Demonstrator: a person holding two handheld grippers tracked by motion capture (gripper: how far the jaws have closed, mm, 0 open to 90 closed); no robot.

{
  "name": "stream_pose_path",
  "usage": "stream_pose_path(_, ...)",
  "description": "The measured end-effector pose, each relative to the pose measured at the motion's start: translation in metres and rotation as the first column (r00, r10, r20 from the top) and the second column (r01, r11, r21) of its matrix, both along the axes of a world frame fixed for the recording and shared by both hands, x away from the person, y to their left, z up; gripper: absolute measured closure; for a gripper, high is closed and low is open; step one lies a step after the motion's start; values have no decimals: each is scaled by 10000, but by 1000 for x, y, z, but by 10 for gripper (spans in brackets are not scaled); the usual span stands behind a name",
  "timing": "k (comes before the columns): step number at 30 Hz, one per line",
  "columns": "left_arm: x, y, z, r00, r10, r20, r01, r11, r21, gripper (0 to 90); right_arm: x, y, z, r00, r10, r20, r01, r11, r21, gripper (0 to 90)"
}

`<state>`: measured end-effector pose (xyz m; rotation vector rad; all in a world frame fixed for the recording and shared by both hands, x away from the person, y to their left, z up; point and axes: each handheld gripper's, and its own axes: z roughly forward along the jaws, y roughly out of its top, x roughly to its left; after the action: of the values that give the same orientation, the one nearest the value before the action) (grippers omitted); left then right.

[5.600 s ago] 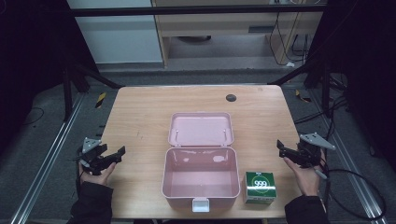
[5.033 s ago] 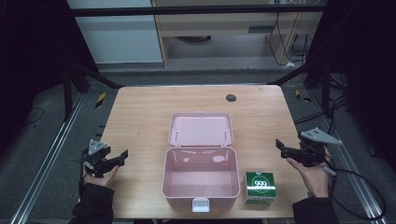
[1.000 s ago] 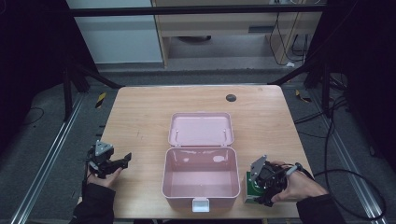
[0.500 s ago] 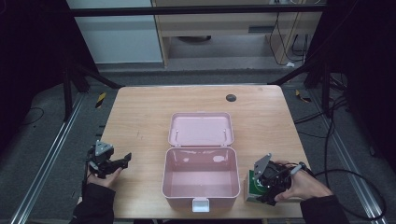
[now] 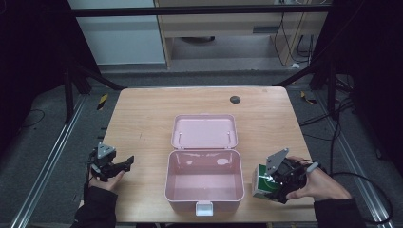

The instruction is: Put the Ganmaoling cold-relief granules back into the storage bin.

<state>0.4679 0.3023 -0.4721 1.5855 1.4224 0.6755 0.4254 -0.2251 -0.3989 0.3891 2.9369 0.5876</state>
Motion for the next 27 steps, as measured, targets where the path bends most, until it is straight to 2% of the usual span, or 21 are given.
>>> stream_pose_path(3, 0, 0, 0, 10000, -4, -17, 4, 10000, 12, 236, 0, 0, 8, 9999, 16, 143, -18, 9998, 175, 156)
stream_pose_path(12, 0, 0, 0, 10000, -7, -44, 7, 10000, 7, 236, 1, 1, 28, 9995, -6, 332, -3, 9997, 247, 157)
stream_pose_path(27, 0, 0, 0, 10000, -4, -50, 4, 10000, 4, 236, 1, 7, 67, 9980, 101, 622, -111, 9998, 150, 158)
